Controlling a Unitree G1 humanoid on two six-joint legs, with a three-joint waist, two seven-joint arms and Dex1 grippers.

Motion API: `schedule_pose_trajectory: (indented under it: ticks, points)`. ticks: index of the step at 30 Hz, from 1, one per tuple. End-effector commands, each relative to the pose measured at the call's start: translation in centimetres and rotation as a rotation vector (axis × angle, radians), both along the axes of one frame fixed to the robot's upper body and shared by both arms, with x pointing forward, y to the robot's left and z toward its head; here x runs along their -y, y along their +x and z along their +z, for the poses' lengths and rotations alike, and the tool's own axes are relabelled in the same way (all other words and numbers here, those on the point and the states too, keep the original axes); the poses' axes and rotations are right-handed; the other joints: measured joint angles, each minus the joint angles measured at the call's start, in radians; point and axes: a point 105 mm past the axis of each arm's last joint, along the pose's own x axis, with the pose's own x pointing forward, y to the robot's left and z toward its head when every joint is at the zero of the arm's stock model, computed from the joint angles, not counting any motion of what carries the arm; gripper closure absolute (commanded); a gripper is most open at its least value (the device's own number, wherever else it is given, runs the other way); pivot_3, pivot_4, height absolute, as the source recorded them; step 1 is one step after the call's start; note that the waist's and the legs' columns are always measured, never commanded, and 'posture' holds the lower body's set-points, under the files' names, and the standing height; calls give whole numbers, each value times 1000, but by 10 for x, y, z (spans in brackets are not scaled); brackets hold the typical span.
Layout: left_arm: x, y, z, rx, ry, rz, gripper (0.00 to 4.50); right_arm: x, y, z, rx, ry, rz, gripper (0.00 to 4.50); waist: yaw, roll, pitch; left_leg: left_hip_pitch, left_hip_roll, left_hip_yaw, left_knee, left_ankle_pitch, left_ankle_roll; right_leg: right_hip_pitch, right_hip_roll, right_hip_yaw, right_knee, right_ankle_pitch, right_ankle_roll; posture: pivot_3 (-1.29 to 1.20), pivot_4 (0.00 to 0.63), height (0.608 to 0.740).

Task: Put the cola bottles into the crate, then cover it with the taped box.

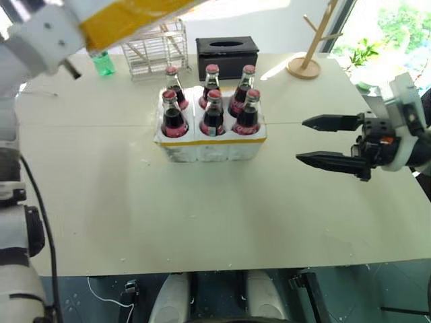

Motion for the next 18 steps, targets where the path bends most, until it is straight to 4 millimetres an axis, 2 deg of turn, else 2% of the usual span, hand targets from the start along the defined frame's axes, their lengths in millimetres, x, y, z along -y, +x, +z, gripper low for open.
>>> schedule_pose_trajectory:
  ticks: [1,4,8,11,15,17,18]
  points:
    - [23,0,-5,104,207,30,4157,3,-6,14,57,30,-17,0,2,0,0,1,0,0,0,0,0,0,0,0,0,0,0,0,150,740]
    - [37,5,-29,138,355,23,4157,4,-8,13,59,38,-33,0,3,0,0,1,0,0,0,1,-1,1,0,0,-1,0,0,0,150,740]
    - [45,12,-59,137,461,8,4157,7,-9,12,61,44,-55,0,5,0,0,1,0,0,0,1,-1,1,0,0,0,0,0,0,150,740]
    - [47,12,-73,149,500,12,4157,9,-9,14,64,48,-73,0,5,0,0,1,0,0,0,0,-1,1,0,0,-1,0,0,0,150,740]
    - [41,15,-89,161,573,51,4157,11,-9,15,72,51,-85,0,8,0,0,1,0,0,0,0,-1,1,0,0,-1,0,0,0,150,740]
    - [45,12,-100,153,572,18,3133,11,-8,16,77,53,-89,0,10,0,0,1,0,0,0,0,-1,1,0,0,-1,0,0,0,150,740]
    - [47,11,-106,145,572,-1,2810,11,-8,16,79,53,-92,0,10,0,0,1,0,0,0,0,-1,1,0,0,-1,0,0,0,150,740]
